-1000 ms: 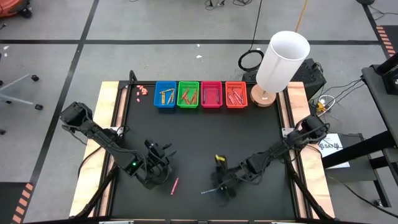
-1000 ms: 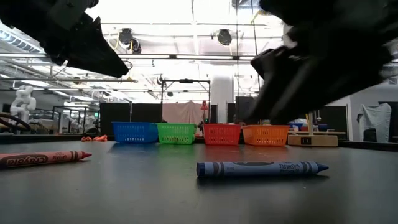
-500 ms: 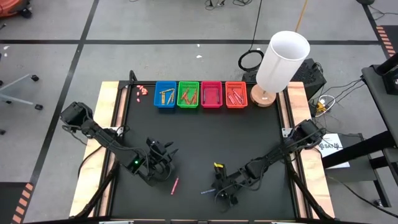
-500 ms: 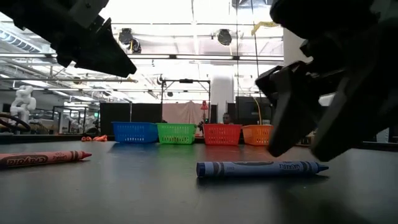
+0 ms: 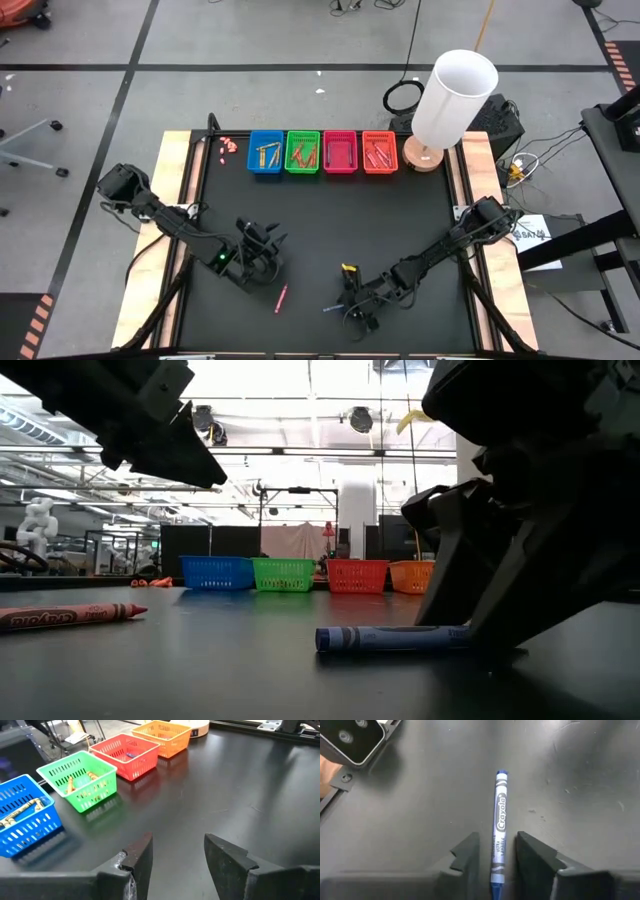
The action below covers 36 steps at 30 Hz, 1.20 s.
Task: Sort crayons
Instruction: Put the blue crayon into the red bin
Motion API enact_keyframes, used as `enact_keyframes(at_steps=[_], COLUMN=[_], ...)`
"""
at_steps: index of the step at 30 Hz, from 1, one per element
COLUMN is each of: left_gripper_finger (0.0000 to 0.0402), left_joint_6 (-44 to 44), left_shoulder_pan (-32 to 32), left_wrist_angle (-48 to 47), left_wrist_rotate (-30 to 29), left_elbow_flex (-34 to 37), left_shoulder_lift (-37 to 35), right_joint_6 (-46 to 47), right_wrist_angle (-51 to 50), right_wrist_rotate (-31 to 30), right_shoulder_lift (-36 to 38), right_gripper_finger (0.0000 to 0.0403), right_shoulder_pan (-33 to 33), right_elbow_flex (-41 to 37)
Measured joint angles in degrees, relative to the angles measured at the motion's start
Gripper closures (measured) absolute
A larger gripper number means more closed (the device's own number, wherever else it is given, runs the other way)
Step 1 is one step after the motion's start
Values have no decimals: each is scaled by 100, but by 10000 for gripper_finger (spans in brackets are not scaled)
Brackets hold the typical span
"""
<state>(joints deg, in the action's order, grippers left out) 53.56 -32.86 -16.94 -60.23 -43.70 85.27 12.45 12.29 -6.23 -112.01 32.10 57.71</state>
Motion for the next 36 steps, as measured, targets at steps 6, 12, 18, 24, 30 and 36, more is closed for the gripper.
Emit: enact_keyframes(at_steps=[6,12,18,24,30,36], left_gripper_finger=[226,226,226,226,226,226], left_joint_6=[5,-26,-319,-1231,-2055,-2305], left_shoulder_pan=[111,138,137,139,139,139], left_wrist_angle=[21,96,484,1316,1903,1999], left_wrist_rotate=[0,0,-2,-20,-20,29], left_elbow_flex=[0,0,0,0,0,1], left_shoulder_lift=[0,0,0,0,0,0], right_joint_6=[-340,-756,-1115,-1304,-1471,-2011], right_wrist_angle=[-28,-101,-388,-1156,-1801,-2073], right_wrist_rotate=[8,38,34,-421,-1120,-2058], right_shoulder_lift=[-2,70,313,804,1416,1885], right_gripper_finger=[352,396,392,399,399,399], right_shoulder_pan=[-2,-11,-12,-37,-39,-39], right_elbow_flex=[-2,-4,-20,-22,-22,-20])
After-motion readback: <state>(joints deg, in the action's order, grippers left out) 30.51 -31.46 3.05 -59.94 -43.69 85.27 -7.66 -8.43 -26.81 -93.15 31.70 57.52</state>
